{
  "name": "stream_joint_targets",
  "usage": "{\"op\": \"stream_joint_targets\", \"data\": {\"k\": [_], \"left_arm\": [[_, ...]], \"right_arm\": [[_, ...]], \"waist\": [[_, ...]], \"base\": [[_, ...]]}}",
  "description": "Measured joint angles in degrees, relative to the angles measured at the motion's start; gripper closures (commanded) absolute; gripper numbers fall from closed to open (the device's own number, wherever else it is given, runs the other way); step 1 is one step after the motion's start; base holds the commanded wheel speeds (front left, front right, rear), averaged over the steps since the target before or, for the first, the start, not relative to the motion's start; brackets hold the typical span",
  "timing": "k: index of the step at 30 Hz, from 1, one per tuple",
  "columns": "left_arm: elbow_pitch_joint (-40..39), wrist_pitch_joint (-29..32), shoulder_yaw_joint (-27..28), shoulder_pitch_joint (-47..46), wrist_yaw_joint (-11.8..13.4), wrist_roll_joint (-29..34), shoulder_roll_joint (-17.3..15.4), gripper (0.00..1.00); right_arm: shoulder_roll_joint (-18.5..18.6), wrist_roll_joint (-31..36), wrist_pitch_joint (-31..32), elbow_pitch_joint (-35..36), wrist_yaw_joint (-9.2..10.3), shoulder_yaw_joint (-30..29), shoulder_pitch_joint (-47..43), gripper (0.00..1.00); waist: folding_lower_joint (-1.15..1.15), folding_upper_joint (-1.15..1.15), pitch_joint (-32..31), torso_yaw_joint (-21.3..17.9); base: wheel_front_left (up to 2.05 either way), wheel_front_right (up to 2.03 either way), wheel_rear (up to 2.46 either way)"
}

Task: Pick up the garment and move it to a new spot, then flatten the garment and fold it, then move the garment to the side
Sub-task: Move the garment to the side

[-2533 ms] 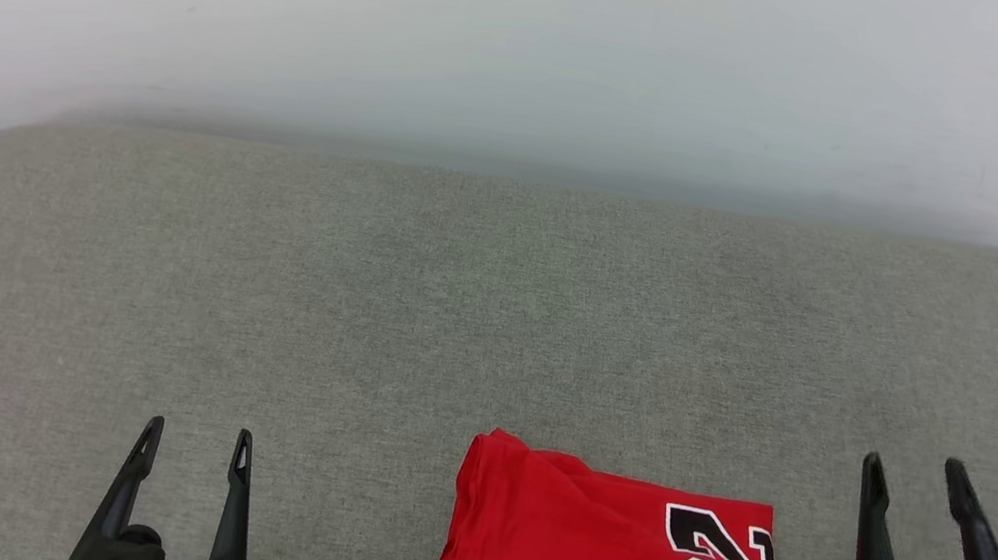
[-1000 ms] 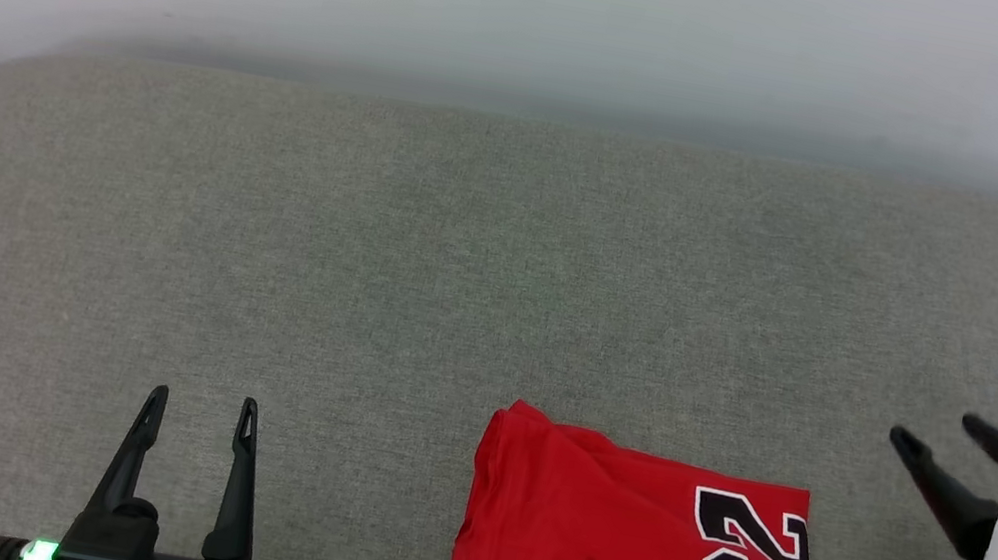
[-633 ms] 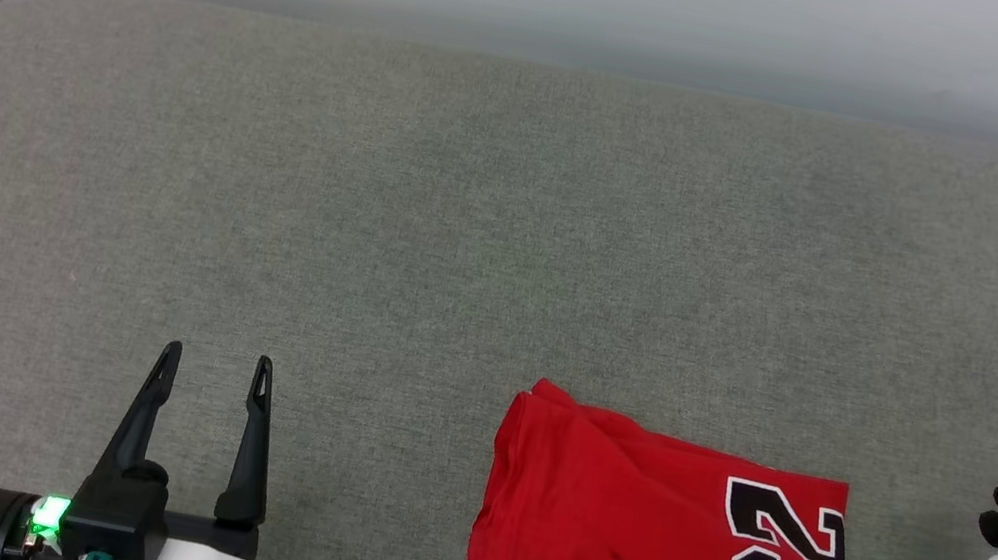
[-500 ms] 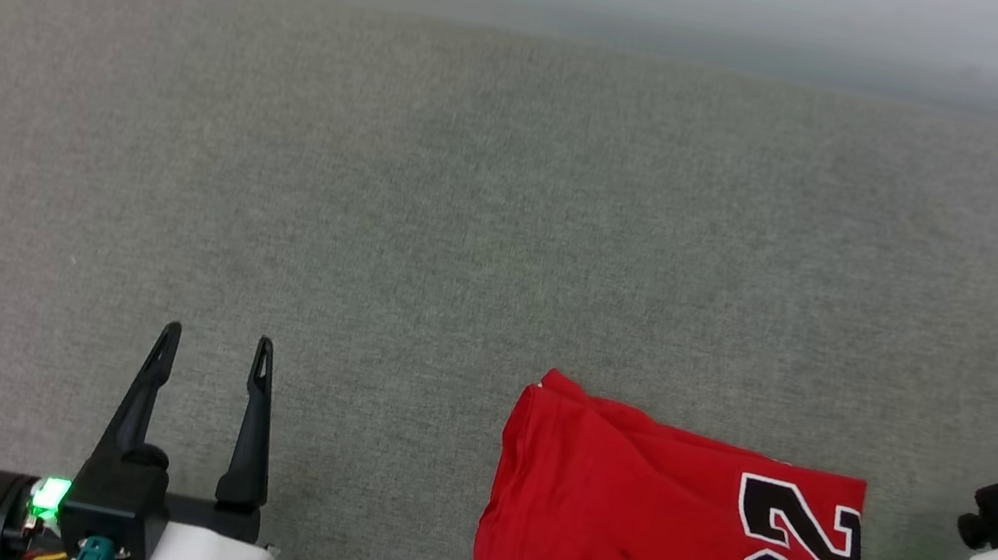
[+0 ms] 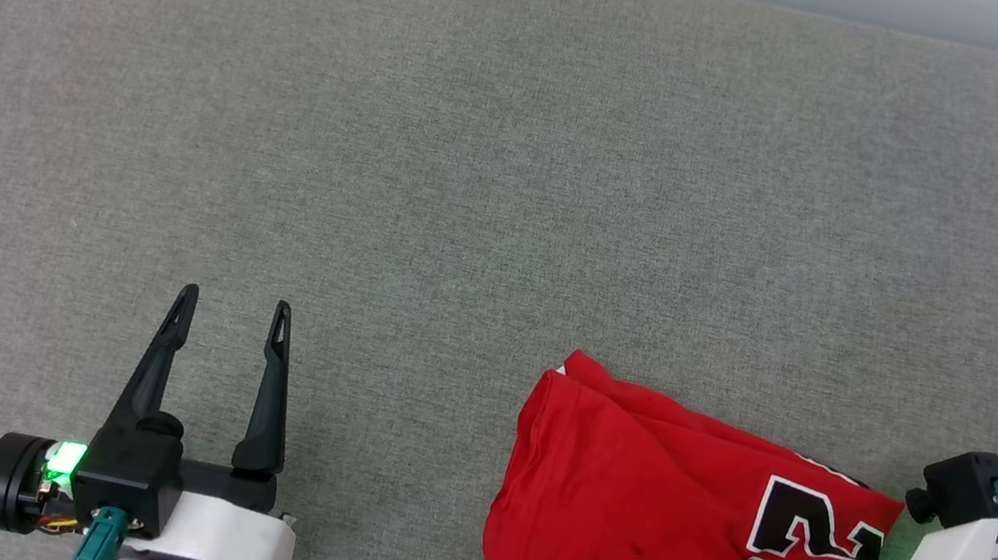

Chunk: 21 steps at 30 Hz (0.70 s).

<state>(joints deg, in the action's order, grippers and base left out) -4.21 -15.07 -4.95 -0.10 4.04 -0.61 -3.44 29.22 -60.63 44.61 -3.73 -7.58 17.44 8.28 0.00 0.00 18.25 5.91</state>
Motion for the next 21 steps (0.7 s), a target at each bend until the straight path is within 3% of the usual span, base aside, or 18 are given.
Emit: {"op": "stream_joint_targets", "data": {"k": [1,2,11,21], "left_arm": [[0.1,0.0,0.0,0.0,0.0,0.0,0.0,0.0],[0.3,0.0,0.1,0.0,0.0,0.0,0.0,0.0],[0.8,0.0,1.1,1.9,0.5,-0.2,0.1,0.0],[-0.5,0.0,2.2,3.3,0.5,-0.5,0.1,0.0]], "right_arm": [[0.3,0.1,-0.8,0.0,0.0,0.6,0.0,0.96],[0.8,0.2,-1.5,0.0,0.0,1.4,0.2,1.0],[4.7,1.5,-6.0,2.3,0.04,7.3,3.8,1.0],[15.2,4.7,-4.2,6.3,0.07,10.6,13.6,1.0]], "waist": [[0.0,0.0,-0.1,0.0],[0.0,0.0,-0.2,0.0],[0.0,0.0,-3.8,-2.2],[0.0,0.0,-5.9,-11.0]], "base": [[0.0,0.0,0.0],[0.0,0.0,0.0],[0.0,0.0,0.0],[0.0,0.0,0.0]]}}
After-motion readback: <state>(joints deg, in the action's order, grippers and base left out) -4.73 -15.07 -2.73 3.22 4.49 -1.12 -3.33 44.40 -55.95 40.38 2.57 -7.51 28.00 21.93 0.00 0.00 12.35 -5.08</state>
